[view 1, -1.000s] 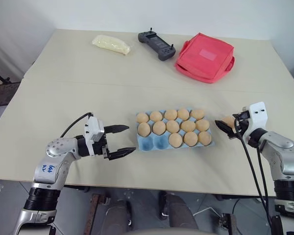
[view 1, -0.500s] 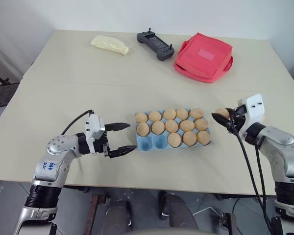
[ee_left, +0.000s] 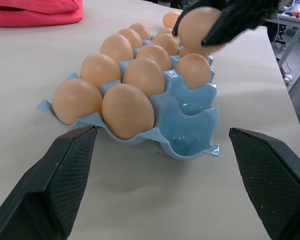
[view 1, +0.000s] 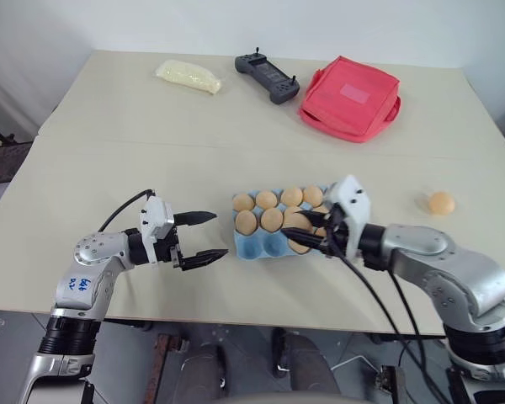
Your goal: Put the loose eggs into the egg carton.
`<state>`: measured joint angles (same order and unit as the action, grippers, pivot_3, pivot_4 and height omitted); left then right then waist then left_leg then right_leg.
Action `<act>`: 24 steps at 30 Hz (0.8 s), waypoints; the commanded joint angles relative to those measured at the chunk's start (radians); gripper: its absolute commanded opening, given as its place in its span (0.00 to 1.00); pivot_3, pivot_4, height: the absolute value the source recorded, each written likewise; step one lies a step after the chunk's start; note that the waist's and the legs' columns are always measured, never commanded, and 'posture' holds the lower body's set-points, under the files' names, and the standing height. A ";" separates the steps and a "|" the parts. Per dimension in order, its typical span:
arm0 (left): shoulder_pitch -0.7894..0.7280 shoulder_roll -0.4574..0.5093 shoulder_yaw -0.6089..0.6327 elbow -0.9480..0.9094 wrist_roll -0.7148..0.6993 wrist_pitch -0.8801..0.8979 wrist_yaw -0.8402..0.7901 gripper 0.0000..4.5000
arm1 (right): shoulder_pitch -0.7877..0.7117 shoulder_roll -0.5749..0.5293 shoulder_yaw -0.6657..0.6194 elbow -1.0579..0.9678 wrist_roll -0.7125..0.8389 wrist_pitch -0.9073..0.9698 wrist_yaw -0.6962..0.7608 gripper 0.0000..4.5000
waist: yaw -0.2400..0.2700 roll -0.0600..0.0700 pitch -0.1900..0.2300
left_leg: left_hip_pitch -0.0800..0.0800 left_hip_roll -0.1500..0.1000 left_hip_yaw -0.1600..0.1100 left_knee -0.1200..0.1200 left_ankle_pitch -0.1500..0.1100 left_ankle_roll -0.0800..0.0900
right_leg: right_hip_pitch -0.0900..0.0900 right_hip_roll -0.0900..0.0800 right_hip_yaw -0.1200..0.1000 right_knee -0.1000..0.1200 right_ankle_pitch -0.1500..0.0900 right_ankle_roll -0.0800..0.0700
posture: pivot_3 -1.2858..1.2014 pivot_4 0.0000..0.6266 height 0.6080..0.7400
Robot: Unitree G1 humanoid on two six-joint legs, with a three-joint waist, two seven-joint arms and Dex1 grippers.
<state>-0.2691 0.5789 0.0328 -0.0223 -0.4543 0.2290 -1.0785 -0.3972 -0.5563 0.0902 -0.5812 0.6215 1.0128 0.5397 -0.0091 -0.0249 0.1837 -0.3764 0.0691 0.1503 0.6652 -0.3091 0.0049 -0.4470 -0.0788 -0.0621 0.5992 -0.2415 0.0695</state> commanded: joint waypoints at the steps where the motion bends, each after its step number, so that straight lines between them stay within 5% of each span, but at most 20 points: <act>1: 0.018 0.010 0.022 -0.050 -0.007 -0.009 0.010 1.00 | -0.034 0.028 0.042 0.008 -0.024 -0.023 -0.012 0.37 | 0.000 0.000 0.000 | 0.000 0.000 0.000 0.000 0.000 0.000 | 0.000 0.000 0.000 0.000 0.000 0.000 | 0.52 0.24 1.00; 5: 0.045 0.012 0.029 -0.080 -0.014 -0.002 0.024 1.00 | -0.054 0.036 0.080 0.041 -0.042 -0.026 0.006 0.37 | 0.000 0.000 0.000 | 0.000 0.000 0.000 0.000 0.000 0.000 | 0.000 -0.001 -0.001 0.000 0.000 0.000 | 0.52 0.24 1.00; 13: 0.059 0.017 0.033 -0.090 -0.020 -0.001 0.036 1.00 | -0.072 0.035 0.099 0.047 -0.060 -0.032 0.020 0.99 | 0.001 0.000 0.000 | 0.000 0.001 0.000 0.000 -0.001 0.000 | 0.000 -0.001 -0.002 -0.001 0.000 0.000 | 0.52 0.24 1.00; 20: 0.048 0.010 0.020 -0.080 -0.022 -0.007 0.032 1.00 | -0.074 -0.002 0.024 0.022 -0.051 -0.043 0.025 0.99 | 0.001 0.000 0.000 | 0.000 0.002 0.000 0.000 -0.001 0.000 | 0.000 -0.001 -0.002 -0.001 0.000 0.000 | 0.52 0.24 1.00; 24: 0.033 0.006 0.013 -0.065 -0.020 -0.012 0.024 1.00 | -0.043 -0.073 -0.127 0.005 -0.003 -0.040 0.050 0.99 | 0.004 0.000 0.000 | -0.001 0.001 0.000 0.000 -0.001 0.000 | 0.000 -0.001 -0.002 -0.002 0.000 0.000 | 0.52 0.24 1.00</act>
<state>-0.2250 0.5876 0.0369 -0.0690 -0.4629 0.2305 -1.0457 -0.4526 -0.5970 0.0507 -0.5257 0.5864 0.9866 0.5661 -0.0053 -0.0249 0.1837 -0.3776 0.0706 0.1505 0.6649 -0.3101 0.0051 -0.4473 -0.0793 -0.0639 0.5967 -0.2415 0.0694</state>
